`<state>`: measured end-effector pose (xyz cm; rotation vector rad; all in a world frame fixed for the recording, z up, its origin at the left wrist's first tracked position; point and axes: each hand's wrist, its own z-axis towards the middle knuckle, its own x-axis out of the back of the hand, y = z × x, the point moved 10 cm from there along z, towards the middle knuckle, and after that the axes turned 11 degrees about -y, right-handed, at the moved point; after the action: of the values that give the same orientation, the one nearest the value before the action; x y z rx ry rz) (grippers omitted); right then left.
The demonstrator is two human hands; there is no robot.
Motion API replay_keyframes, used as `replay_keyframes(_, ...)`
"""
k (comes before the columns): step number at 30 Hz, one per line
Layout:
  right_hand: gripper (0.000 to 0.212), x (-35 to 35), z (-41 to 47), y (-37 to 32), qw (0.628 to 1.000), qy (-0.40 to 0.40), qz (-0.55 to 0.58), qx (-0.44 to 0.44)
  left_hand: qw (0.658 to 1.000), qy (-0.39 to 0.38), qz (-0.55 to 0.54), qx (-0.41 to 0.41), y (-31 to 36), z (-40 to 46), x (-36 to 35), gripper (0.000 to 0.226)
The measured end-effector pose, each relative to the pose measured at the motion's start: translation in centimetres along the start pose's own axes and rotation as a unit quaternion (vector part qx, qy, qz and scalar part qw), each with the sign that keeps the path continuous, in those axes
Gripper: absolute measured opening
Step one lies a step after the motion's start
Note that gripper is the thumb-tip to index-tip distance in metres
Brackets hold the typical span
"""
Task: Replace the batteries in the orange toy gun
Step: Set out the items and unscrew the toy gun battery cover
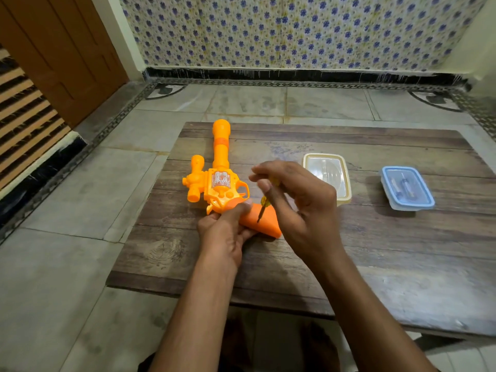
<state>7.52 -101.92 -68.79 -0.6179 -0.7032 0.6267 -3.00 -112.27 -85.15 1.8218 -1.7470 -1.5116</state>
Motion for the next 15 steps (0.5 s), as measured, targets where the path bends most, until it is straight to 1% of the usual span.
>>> replay_keyframes(3, 0.023, 0.01, -0.19, 0.27, 0.999, 0.026, -0.024, -0.003, 1.0, -0.001, -0.005, 0.001, -0.04, -0.03, -0.03, 0.029)
replay_keyframes(6, 0.027, 0.05, -0.26, 0.36, 0.999, 0.035, -0.027, -0.002, 1.0, 0.002, -0.008, 0.0, 0.13, -0.15, -0.16, 0.027)
replay_keyframes(9, 0.022, -0.04, -0.31, 0.14, 0.999, 0.024, -0.02, -0.009, 1.0, 0.001, -0.006, -0.001, 0.12, -0.13, -0.12, 0.024)
replay_keyframes(11, 0.017, -0.2, -0.31, -0.17, 0.999, 0.016, -0.027, -0.005, 1.0, 0.004, -0.004, 0.002, 0.08, -0.16, -0.03, 0.031)
replay_keyframes(13, 0.015, 0.02, -0.25, -0.07, 0.999, 0.032, -0.033, -0.005, 1.0, 0.007, -0.006, 0.004, 0.09, -0.18, 0.02, 0.035)
replay_keyframes(15, 0.019, 0.37, -0.19, 0.16, 0.998, 0.051, -0.045, -0.004, 1.0, 0.01, -0.008, 0.004, 0.19, -0.27, -0.05, 0.033)
